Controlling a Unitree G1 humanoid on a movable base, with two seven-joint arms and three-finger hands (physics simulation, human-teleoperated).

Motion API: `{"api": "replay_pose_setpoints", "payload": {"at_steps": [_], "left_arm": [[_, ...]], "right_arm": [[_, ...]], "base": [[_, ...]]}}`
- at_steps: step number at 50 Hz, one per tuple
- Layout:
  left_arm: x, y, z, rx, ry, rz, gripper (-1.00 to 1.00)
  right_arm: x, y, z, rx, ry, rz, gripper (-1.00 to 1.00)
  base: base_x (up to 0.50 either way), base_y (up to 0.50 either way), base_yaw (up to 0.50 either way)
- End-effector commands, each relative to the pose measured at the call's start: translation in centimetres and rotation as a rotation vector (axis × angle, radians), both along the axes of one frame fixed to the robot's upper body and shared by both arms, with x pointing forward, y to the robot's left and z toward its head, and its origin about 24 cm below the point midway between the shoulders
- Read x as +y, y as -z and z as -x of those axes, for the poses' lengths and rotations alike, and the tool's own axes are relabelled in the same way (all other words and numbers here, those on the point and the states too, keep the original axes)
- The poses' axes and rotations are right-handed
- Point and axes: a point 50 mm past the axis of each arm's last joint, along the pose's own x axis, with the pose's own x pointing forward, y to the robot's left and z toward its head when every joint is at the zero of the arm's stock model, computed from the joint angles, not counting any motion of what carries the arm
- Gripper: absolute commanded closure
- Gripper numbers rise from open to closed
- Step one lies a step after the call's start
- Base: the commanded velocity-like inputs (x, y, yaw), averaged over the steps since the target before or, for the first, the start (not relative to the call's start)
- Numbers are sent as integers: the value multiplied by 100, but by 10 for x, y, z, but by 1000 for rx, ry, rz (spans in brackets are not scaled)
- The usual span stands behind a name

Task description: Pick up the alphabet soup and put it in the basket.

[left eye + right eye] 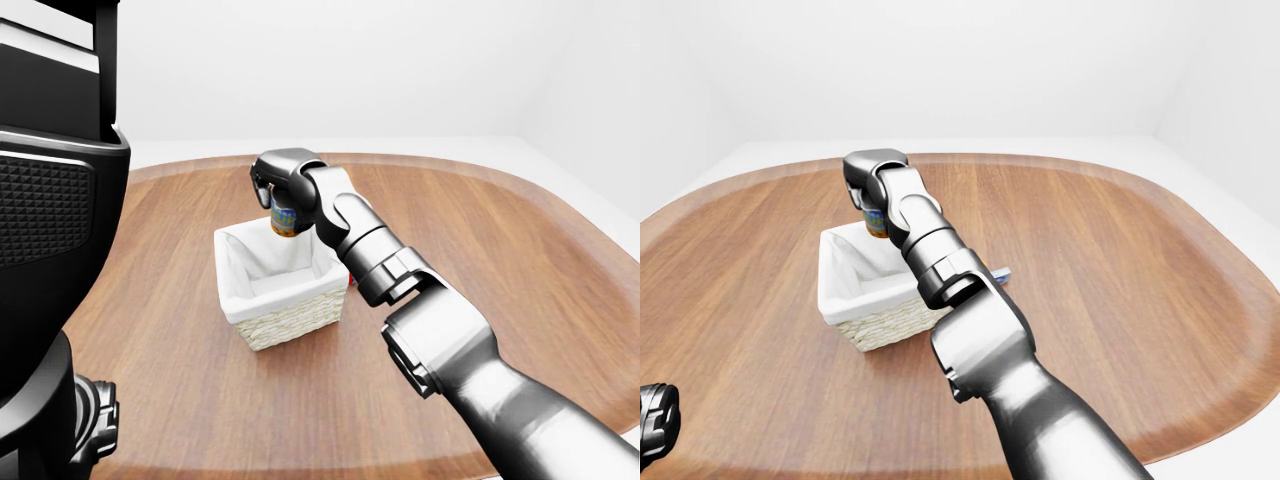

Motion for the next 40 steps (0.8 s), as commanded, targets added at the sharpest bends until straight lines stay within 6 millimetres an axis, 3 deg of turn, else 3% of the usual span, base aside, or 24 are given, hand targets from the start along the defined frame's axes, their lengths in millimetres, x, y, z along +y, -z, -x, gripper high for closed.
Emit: {"api": "replay_pose_setpoints", "payload": {"at_steps": [1,6,20,40], "left_arm": [[0,0,0,0,1,1,-100],[0,1,-1,-2,-17,-4,-100],[-1,1,-1,-1,-26,-22,-100],[-2,2,-2,-4,-39,-13,-100]], "right_arm": [[0,-6,0,-31,1,-15,95],[-4,-14,-6,-35,38,-28,95],[-9,-7,-10,-15,49,-11,95],[-4,-13,-8,-26,34,-16,95]], "base": [[0,0,0],[0,0,0],[0,0,0],[0,0,0]]}}
